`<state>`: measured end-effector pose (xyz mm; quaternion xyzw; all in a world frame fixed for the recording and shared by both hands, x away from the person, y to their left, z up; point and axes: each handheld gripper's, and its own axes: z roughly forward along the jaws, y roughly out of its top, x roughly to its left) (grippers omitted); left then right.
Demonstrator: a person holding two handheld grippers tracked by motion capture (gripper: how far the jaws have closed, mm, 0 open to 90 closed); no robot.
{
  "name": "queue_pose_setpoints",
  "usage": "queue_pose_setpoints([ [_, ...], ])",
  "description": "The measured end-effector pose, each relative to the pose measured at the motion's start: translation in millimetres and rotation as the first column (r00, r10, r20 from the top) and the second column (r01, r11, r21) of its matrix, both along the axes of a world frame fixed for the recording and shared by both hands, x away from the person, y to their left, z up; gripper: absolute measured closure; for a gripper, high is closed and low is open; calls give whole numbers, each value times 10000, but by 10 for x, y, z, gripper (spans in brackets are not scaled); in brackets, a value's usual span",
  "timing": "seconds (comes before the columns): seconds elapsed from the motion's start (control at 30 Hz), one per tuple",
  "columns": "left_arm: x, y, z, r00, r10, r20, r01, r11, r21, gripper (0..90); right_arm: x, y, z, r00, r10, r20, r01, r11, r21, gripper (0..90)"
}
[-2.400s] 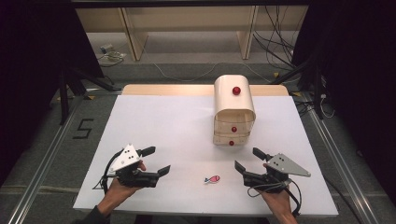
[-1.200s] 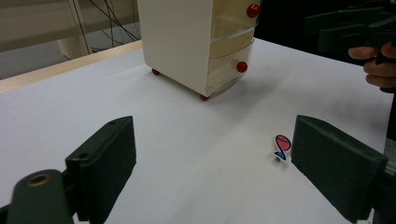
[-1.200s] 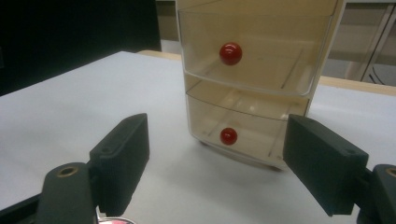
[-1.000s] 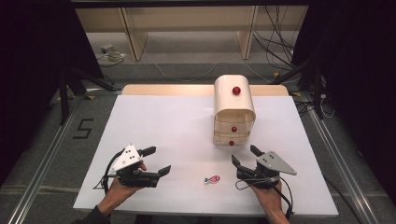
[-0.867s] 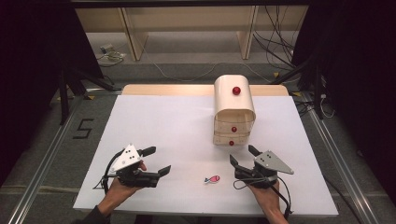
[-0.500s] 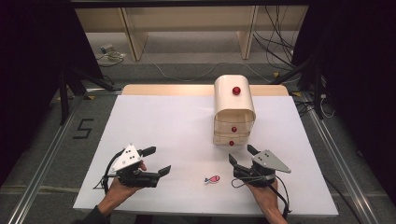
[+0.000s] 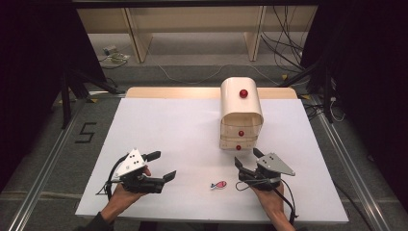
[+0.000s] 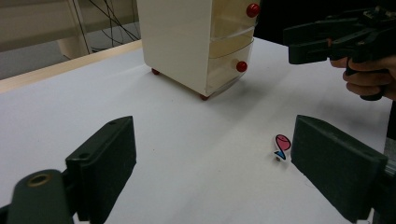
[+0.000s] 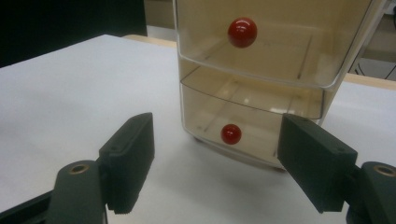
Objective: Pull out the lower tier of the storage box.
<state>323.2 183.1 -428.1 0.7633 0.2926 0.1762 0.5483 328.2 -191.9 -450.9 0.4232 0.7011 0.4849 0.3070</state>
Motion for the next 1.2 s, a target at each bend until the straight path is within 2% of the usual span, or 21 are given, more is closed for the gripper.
queue_pose_setpoints([
  [0.37, 0, -2, 0, 10000, -12, 8, 12, 10000, 15, 139, 86, 70, -66, 9998, -193, -65, 191, 9993, -312, 301],
  [0.63, 0, -4, 0, 10000, -10, 2, 10, 10000, 31, 140, 162, 151, -147, 9986, -512, -158, 502, 9970, -591, 352],
  [1.0, -1, -3, 1, 10000, -23, 5, 23, 10000, 21, 139, 233, 216, -222, 9961, -880, -109, 870, 9938, -694, 420],
  [1.2, -1, -3, 1, 10000, -27, 6, 27, 10000, 22, 140, 259, 228, -245, 9927, -1202, -48, 1198, 9912, -563, 463],
])
